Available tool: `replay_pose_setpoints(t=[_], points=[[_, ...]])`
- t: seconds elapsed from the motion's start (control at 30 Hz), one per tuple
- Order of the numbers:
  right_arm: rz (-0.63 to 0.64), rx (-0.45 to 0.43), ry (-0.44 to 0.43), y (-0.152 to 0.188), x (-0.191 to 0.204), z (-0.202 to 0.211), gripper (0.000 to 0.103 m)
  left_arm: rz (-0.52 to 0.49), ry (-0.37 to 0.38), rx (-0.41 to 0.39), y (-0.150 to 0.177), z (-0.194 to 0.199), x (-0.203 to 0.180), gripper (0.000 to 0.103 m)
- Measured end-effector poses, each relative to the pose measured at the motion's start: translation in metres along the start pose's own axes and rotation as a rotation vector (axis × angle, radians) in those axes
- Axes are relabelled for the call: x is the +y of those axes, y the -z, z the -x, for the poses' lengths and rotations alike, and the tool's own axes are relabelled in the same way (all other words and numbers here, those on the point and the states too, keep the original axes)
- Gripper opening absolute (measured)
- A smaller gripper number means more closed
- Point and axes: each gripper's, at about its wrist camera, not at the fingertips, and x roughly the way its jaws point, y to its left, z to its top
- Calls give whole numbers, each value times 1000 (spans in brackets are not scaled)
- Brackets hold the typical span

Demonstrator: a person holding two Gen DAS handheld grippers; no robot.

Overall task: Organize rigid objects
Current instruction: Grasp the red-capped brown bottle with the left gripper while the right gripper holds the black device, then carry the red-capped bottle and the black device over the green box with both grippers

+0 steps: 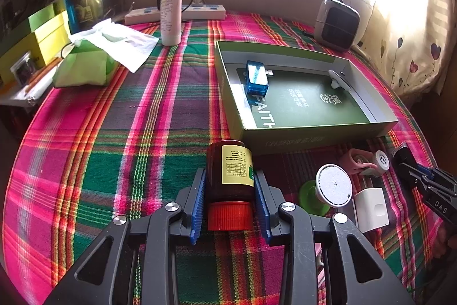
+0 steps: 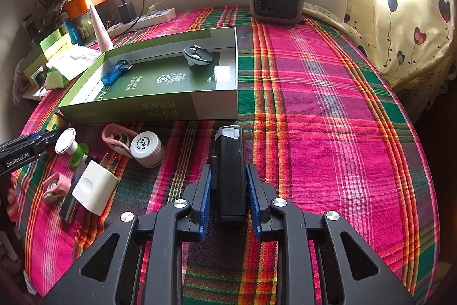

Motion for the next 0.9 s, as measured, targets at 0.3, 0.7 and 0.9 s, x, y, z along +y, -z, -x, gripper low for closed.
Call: replay_pose_setpoints(t=[0.3,0.7,0.9], points=[[-2,0,-12,-1,-1,2,24,0,3,-21,-2,9,0,31],[-2,-52,-27,-12,0,17,24,-28,-3,-91,-18,37,-3,31],[8,-81,-47,-24,7,24,24,-23,25,-108,-30,41,-6,31]])
